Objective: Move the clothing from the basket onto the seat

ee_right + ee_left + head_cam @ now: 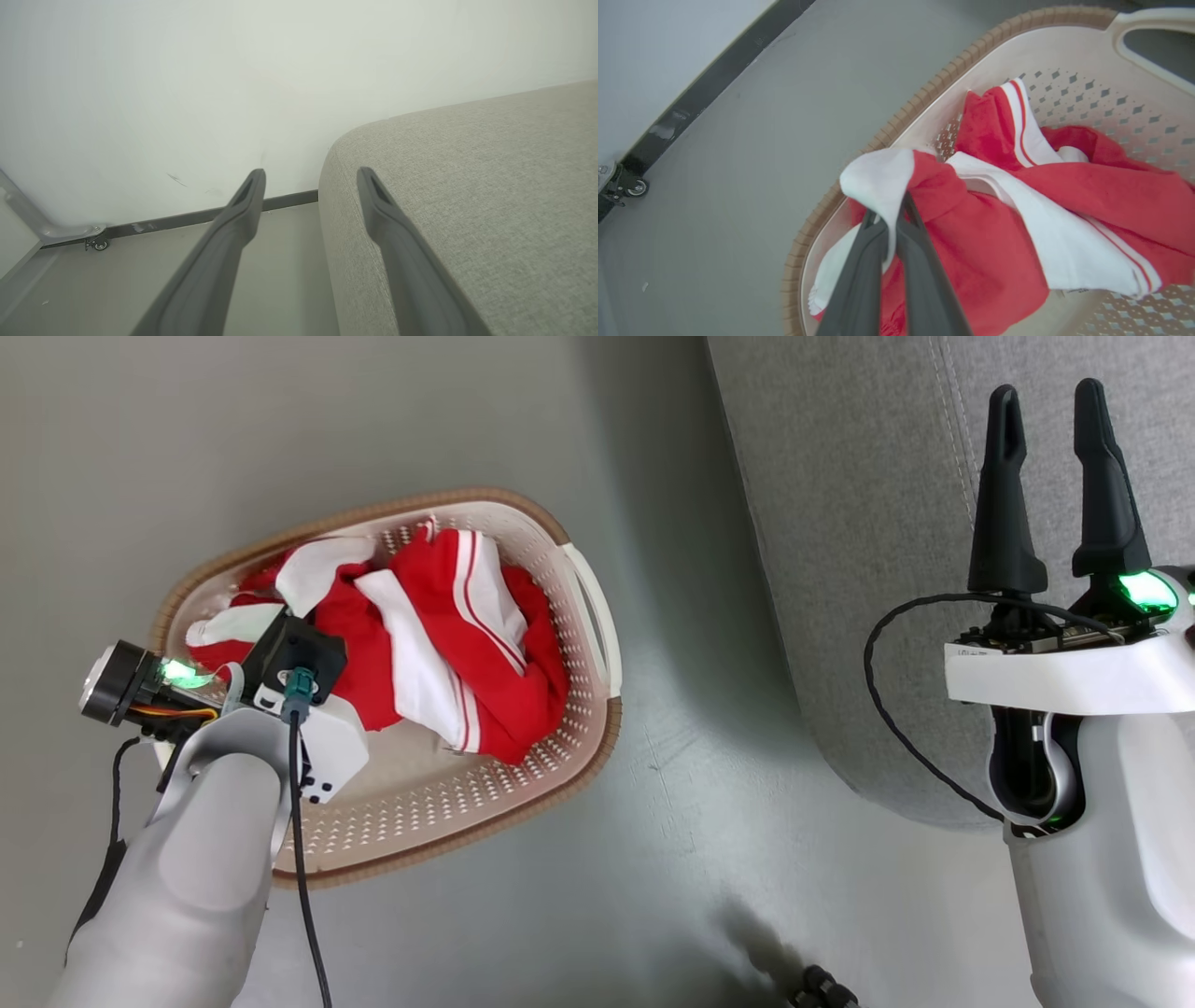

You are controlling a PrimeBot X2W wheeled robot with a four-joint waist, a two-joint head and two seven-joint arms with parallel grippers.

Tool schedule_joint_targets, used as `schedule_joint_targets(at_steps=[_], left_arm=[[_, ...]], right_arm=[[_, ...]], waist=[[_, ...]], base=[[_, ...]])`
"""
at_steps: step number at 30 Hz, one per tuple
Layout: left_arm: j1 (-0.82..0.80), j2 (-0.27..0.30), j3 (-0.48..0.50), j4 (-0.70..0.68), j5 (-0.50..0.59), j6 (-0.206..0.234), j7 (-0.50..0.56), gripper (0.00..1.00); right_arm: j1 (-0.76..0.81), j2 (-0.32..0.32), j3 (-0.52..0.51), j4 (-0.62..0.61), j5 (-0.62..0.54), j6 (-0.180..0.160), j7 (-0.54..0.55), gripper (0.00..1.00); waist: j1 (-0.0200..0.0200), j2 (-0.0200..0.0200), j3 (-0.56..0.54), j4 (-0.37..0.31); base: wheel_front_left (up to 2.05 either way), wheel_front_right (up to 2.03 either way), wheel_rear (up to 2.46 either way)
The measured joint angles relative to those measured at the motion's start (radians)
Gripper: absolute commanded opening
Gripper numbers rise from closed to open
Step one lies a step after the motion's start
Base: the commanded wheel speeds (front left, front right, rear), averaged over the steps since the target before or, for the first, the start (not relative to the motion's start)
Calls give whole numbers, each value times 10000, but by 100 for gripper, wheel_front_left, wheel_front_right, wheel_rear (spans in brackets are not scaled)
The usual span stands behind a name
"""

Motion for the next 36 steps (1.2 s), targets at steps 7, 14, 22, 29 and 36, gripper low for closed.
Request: schedule_joint_targets(at_steps=[7,14,22,29,36], left_arm=[[287,-25,0,-525,-117,46,-111,0],[587,-182,157,-1323,-497,86,-113,0],[944,-318,153,-3033,-752,173,-115,0],[1437,-314,456,-4219,-1248,311,-117,0],[2012,-198,579,-5091,-1423,355,-125,0]], right_arm=[[0,-4,-2,169,-282,0,0,100],[8,-8,-23,322,-558,0,0,100],[113,-19,-92,625,-936,0,0,100],[452,-40,-44,867,-1185,0,0,100],[611,-219,-54,995,-1383,0,-2,100]], waist=[[0,0,-479,247],[0,-1,-1030,526],[0,0,-1730,870],[0,0,-2398,1189],[0,0,-3119,1489]], base=[[0,0,0],[0,0,0],[0,0,0],[0,0,0],[0,0,0]])
